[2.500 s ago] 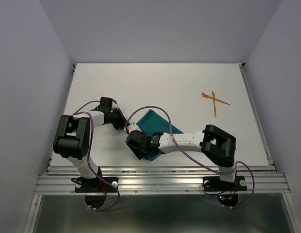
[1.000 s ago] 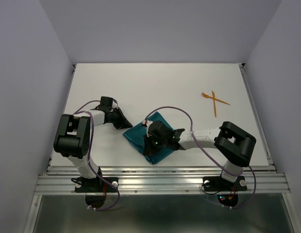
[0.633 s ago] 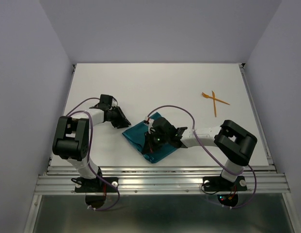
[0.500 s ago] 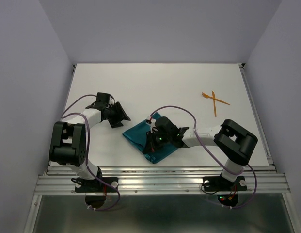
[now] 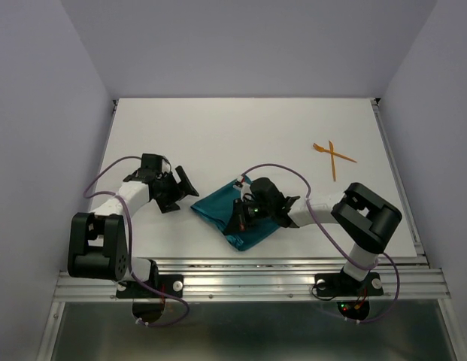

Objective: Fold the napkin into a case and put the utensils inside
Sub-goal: Fold the lower triangle-folded napkin at the center of the board.

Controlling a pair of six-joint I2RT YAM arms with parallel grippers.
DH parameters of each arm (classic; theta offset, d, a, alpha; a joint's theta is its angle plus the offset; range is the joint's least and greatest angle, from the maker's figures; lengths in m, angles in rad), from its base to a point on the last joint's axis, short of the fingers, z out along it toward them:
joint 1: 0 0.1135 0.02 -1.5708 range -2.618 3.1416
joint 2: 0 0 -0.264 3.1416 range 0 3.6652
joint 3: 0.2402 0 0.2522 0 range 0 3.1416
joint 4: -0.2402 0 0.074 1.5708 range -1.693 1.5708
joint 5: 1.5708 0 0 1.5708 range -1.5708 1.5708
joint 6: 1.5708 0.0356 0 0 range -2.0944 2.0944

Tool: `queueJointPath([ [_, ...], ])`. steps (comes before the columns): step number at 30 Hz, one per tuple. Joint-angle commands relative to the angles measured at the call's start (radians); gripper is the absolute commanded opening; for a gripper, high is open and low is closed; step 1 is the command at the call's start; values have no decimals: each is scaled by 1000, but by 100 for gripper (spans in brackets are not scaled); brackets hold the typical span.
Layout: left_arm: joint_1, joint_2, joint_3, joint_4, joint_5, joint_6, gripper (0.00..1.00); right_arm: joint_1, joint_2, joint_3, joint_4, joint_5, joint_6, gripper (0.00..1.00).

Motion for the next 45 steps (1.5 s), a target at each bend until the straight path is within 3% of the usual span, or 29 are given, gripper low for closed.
queueJointPath([
  [1,0,-61,-70,-20,42,-9,95,-12,8,-21,125,-55,49,1],
  [9,-3,-63,-145,63,145,-53,95,-30,20,-46,180,-79,87,1],
  [20,-14,11,-167,175,141,-86,82,-40,32,-57,232,-111,132,1],
  [28,-25,31,-148,192,115,-84,81,-58,48,-92,326,-147,195,1],
  [34,-37,66,-130,205,101,-86,58,-67,71,-109,398,-184,228,1],
  [37,-43,72,-114,207,102,-86,41,-67,78,-117,415,-196,234,1],
  [42,-48,69,-101,196,114,-81,1,-67,83,-121,413,-204,228,1],
  [44,-51,66,-94,182,114,-81,0,-76,81,-120,409,-200,224,2],
  [45,-51,63,-91,161,113,-81,0,-76,80,-114,393,-191,202,12],
])
